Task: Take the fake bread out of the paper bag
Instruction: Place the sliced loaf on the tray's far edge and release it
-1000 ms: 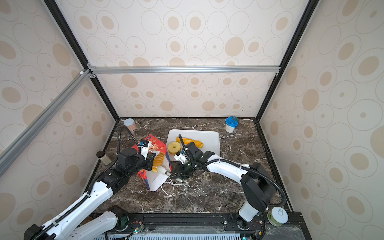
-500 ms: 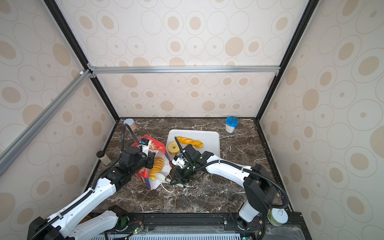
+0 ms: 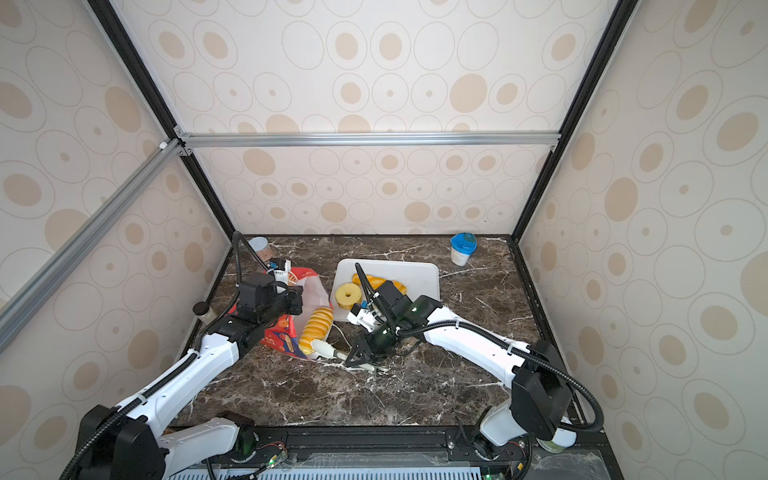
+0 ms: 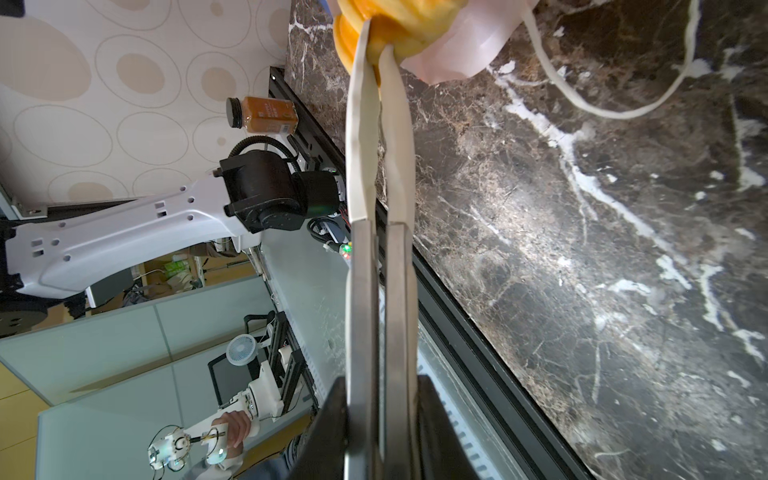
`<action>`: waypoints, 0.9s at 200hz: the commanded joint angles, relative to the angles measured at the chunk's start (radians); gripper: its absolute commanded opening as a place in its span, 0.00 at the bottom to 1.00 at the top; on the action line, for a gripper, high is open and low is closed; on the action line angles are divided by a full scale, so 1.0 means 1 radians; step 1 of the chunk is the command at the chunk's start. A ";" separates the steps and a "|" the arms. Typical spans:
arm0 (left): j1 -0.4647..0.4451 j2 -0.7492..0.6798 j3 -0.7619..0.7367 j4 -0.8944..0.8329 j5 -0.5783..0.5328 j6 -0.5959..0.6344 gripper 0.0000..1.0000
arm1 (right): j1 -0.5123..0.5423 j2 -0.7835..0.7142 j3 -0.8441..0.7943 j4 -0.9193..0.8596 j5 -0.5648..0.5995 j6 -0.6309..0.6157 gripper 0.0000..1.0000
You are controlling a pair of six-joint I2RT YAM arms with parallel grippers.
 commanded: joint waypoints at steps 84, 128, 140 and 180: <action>0.063 0.156 0.173 0.080 -0.041 -0.092 0.00 | -0.145 -0.085 0.090 -0.093 0.029 -0.147 0.00; 0.084 0.206 0.227 0.057 -0.069 -0.078 0.00 | -0.239 -0.157 0.056 -0.117 0.029 -0.142 0.00; 0.099 0.189 0.224 0.052 -0.059 -0.071 0.00 | -0.293 -0.182 0.032 -0.123 0.021 -0.144 0.00; 0.115 0.087 0.176 0.019 -0.027 -0.033 0.00 | -0.487 -0.227 -0.034 -0.140 0.024 -0.183 0.00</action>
